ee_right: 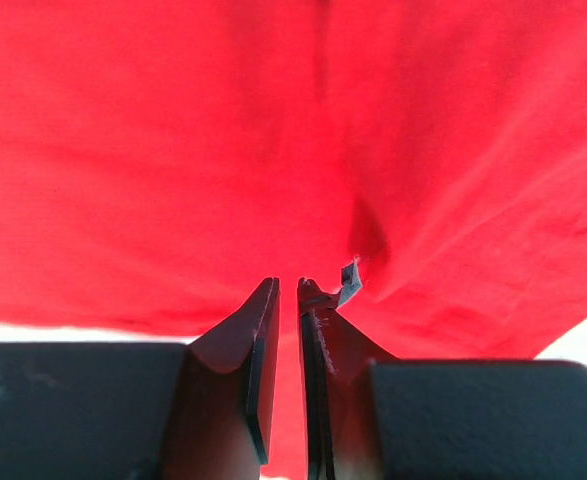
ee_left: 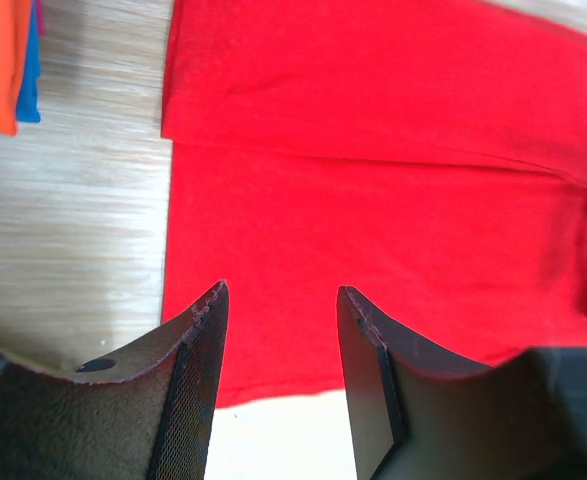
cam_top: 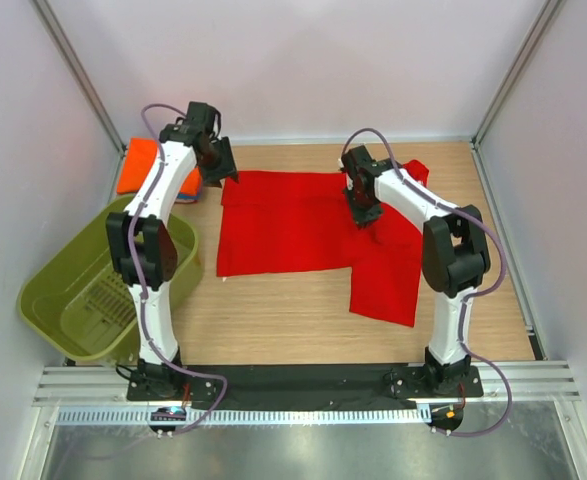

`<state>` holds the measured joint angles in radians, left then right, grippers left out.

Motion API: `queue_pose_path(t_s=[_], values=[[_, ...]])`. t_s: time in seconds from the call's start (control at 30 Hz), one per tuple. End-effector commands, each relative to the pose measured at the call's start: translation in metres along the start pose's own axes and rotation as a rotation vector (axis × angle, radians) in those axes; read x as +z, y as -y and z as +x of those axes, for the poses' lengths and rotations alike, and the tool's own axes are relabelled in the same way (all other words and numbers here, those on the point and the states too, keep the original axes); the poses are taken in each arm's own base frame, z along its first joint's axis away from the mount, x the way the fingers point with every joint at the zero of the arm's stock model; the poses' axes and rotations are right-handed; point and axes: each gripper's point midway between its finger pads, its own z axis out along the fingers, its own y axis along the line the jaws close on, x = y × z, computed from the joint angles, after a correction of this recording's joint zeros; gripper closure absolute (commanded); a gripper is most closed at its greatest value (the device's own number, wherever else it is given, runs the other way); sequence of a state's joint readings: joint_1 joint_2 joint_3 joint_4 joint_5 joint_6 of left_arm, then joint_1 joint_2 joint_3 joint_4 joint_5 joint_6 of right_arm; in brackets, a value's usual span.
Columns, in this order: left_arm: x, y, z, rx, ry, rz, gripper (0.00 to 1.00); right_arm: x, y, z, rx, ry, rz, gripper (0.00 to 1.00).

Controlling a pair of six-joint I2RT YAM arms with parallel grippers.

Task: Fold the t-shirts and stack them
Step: Fold the tshirt

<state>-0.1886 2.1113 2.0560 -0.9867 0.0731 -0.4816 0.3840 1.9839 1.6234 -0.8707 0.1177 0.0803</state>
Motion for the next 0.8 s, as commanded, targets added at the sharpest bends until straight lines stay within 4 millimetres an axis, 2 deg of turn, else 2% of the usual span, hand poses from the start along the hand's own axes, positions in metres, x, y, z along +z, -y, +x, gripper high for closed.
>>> queue_pose_path(t_s=[0.0, 0.23, 0.63, 0.77], values=[[-0.024, 0.011, -0.004, 0.006, 0.041, 0.061, 0.51, 0.016, 0.024, -0.002, -0.018, -0.009, 0.112, 0.79], [-0.026, 0.010, -0.002, 0.009, 0.039, 0.065, 0.51, 0.032, 0.048, 0.008, -0.051, -0.057, 0.254, 0.73], [-0.019, 0.008, 0.002, 0.009, 0.019, 0.058, 0.51, 0.051, 0.053, 0.009, -0.064, -0.057, 0.274, 0.70], [-0.016, 0.007, 0.004, 0.008, 0.012, 0.055, 0.51, 0.057, 0.056, 0.008, -0.052, -0.069, 0.279, 0.73]])
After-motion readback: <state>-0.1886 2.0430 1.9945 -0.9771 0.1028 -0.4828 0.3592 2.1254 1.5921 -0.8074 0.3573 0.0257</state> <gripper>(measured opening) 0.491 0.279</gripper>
